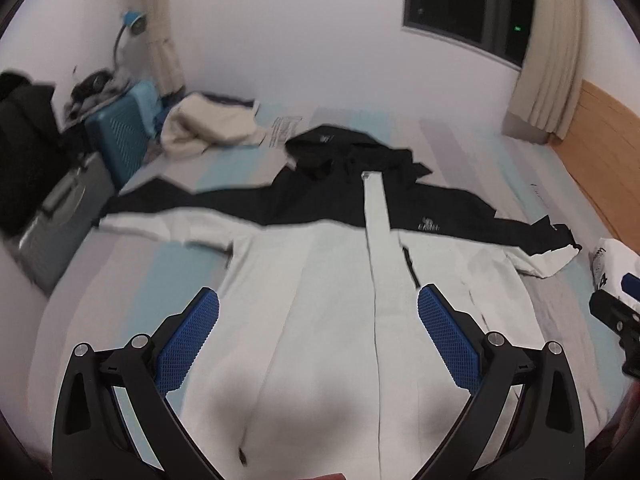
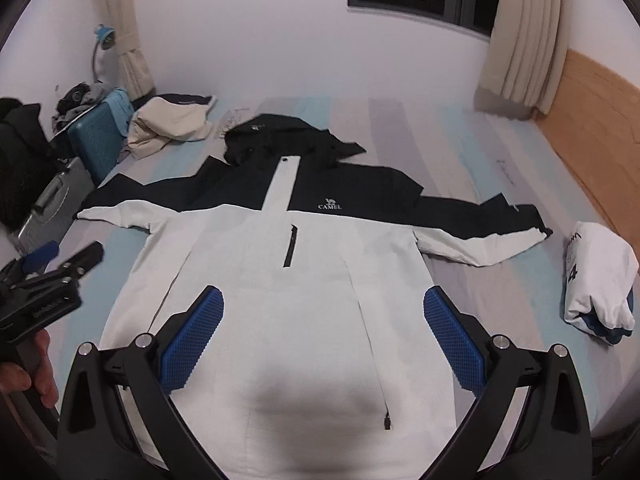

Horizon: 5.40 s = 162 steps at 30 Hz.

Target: Fold large clothes

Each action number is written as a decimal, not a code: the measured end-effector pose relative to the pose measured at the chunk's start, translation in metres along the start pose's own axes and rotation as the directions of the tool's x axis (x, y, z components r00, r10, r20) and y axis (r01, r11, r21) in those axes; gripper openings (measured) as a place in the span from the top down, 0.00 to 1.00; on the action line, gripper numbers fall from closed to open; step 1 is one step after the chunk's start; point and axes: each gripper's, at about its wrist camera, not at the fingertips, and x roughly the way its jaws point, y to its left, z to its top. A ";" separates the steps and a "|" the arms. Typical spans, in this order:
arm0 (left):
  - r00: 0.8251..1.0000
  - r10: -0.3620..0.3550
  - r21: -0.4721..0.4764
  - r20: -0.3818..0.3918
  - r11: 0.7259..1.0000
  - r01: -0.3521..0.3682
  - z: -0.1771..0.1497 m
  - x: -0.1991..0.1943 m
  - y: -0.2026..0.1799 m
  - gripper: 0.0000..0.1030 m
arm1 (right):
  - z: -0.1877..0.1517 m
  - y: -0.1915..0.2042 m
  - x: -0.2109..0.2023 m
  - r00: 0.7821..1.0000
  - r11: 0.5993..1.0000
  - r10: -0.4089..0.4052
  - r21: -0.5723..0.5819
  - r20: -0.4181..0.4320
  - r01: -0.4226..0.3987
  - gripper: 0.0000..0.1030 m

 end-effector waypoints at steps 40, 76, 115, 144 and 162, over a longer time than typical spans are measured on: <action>0.924 -0.004 -0.068 -0.383 0.997 -0.024 0.058 0.317 -0.142 0.06 | 0.090 -0.607 0.395 0.809 0.948 -0.168 0.133 -0.563 0.290 0.29; 0.907 -0.072 0.103 -0.414 0.987 0.125 0.067 0.324 -0.166 0.06 | 0.110 -0.565 0.321 0.892 0.931 -0.228 0.182 -0.390 0.318 0.86; 0.947 -0.081 -0.136 -0.312 0.990 0.039 0.107 0.279 0.304 0.06 | 0.223 0.111 0.302 0.952 0.977 -0.034 -0.209 -0.304 -0.032 0.87; 0.937 0.034 -0.257 -0.348 0.958 -0.130 0.042 0.299 0.479 0.06 | 0.176 0.337 0.408 0.905 0.932 0.050 -0.307 -0.422 -0.194 0.76; 0.930 -0.021 -0.355 -0.368 0.927 -0.120 0.055 0.365 0.600 0.06 | 0.163 0.320 0.363 0.857 0.919 0.313 -0.098 -0.409 -0.382 0.22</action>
